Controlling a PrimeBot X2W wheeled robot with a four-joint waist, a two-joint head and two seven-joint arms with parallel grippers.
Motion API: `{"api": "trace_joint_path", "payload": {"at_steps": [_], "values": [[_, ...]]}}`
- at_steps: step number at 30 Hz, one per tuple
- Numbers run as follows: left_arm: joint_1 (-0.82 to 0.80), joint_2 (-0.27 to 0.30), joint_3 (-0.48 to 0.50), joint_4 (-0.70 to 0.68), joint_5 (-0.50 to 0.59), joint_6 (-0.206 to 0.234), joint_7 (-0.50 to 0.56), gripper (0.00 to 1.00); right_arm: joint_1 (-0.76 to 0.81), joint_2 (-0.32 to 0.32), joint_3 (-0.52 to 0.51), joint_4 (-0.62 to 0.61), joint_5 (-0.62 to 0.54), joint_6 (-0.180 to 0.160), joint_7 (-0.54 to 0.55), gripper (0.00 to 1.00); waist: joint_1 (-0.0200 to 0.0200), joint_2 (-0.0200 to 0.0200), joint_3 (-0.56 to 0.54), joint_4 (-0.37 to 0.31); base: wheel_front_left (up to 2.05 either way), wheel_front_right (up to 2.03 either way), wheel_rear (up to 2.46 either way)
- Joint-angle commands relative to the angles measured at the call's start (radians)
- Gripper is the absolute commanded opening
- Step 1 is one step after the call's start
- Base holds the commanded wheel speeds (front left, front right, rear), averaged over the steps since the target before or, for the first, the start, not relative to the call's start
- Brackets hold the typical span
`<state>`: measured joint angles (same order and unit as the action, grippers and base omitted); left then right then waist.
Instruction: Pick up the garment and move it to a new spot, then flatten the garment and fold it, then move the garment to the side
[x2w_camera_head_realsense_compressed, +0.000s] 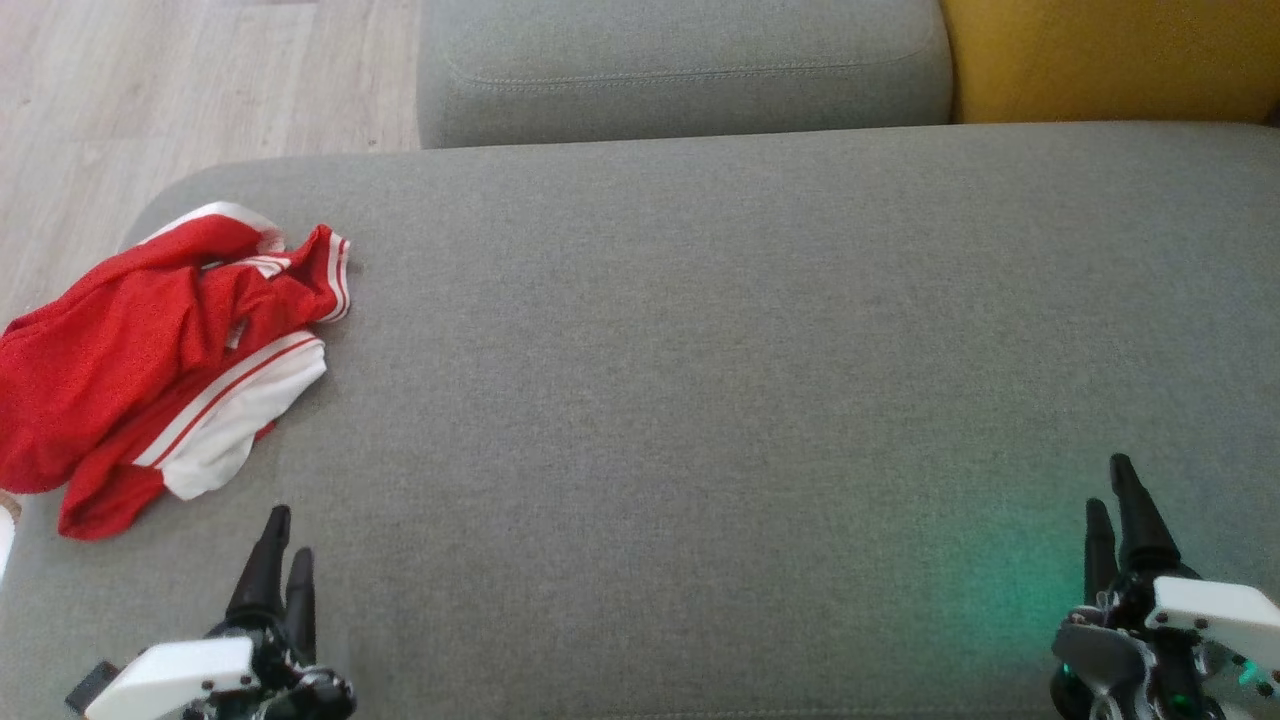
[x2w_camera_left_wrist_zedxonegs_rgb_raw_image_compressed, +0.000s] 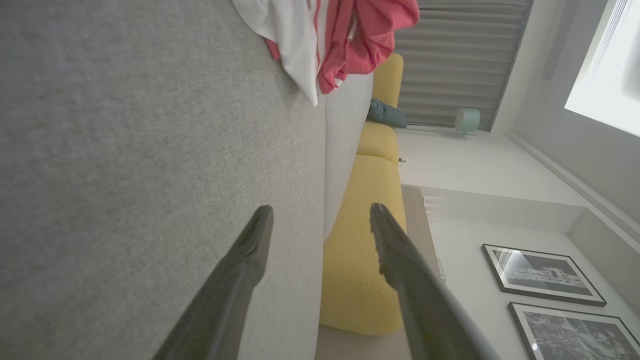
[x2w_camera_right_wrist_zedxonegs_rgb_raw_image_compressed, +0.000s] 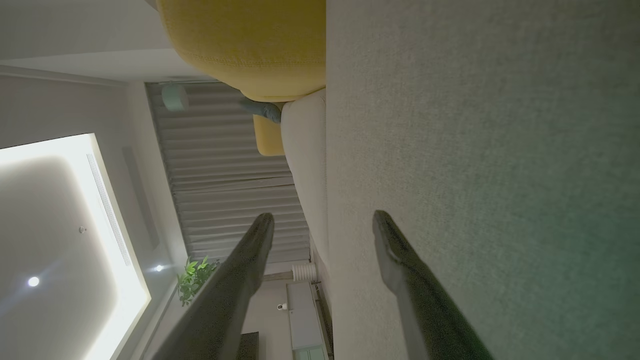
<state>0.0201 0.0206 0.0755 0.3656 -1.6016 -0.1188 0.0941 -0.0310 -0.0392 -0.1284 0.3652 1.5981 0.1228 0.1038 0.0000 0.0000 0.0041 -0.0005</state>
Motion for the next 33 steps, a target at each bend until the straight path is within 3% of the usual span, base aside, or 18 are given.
{"api": "trace_joint_path", "payload": {"at_steps": [1,17,33], "values": [[-0.052,0.007,0.002,-0.036,0.01,-0.003,-0.003,1.0,-0.051,-0.004,0.006,-0.037,-0.008,0.0,-0.007,1.0,0.0,0.0,0.0,0.0,0.0,0.0,0.0],[-0.068,0.009,0.01,-0.042,0.23,0.0,-0.05,1.0,-0.094,-0.02,0.075,-0.011,-0.203,0.001,-0.058,1.0,0.0,0.0,0.004,-0.001,0.0,0.0,0.0],[-0.085,0.016,-0.017,-0.046,0.475,0.036,-0.097,1.0,-0.128,-0.011,0.101,0.036,-0.444,0.002,-0.105,1.0,0.0,0.0,0.011,-0.006,0.0,0.0,0.0]]}}
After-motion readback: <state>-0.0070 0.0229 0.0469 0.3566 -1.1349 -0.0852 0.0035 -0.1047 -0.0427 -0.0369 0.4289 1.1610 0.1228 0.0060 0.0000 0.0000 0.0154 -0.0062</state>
